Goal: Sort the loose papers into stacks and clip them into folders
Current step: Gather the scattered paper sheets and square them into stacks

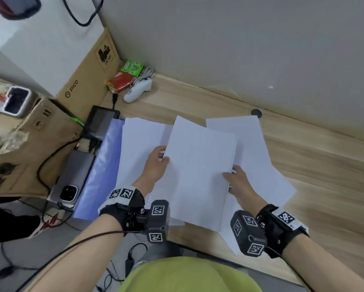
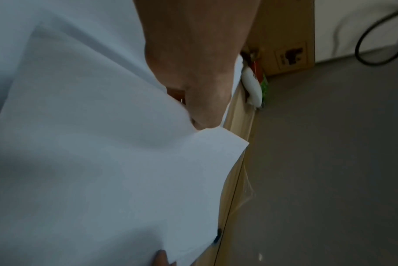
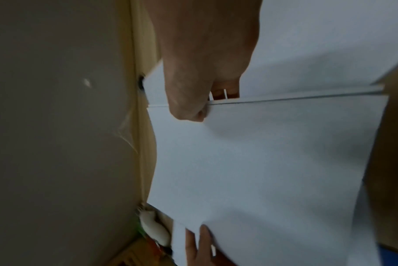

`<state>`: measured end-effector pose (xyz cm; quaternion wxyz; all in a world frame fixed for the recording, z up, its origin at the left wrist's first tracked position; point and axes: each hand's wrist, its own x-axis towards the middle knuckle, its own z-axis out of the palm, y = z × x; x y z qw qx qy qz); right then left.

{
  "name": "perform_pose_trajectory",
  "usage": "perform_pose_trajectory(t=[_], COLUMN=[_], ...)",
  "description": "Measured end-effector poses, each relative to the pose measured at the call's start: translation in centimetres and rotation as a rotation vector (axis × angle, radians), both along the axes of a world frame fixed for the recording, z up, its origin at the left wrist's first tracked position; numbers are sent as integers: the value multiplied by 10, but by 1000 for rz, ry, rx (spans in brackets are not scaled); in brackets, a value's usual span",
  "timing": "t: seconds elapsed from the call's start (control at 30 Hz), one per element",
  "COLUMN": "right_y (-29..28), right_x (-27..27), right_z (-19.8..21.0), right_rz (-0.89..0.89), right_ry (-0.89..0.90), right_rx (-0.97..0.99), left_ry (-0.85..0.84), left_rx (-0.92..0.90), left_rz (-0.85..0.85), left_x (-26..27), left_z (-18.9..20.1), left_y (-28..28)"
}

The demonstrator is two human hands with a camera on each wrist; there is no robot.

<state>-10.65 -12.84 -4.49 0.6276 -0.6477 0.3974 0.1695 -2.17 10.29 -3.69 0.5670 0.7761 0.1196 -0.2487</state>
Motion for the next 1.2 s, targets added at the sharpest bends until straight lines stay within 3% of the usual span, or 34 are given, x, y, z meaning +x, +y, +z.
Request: perform_pose_trajectory(t=[0.13, 0.3, 0.43, 0.73, 0.83, 0.9, 0.97, 1.07, 1.2], right_y=[41, 75, 86, 86, 86, 79, 63, 23, -39], right_x=[16, 39, 34, 26, 23, 19, 16, 6, -32], right_z=[-6, -5, -14, -17, -12, -5, 2, 0, 0], right_rz=[83, 310, 428, 210, 209, 228, 224, 111, -148], right_ry=[-7, -17, 62, 51, 39, 26, 10, 7, 19], right_rx=[62, 62, 29, 233, 255, 269, 237, 140, 22], left_ry=[-27, -66, -13, 20, -63, -170, -235, -295, -164], left_rx=[50, 114, 194, 137, 99, 170, 203, 116, -12], left_rz=[160, 310, 272, 59, 120, 214, 295, 294, 51], left_x=[-8, -9, -9, 2, 5, 5, 7, 10, 12], left_z=[-4, -10, -13, -12, -7, -4, -8, -9, -13], left_y=[46, 86, 104, 101, 95, 87, 76, 46, -15])
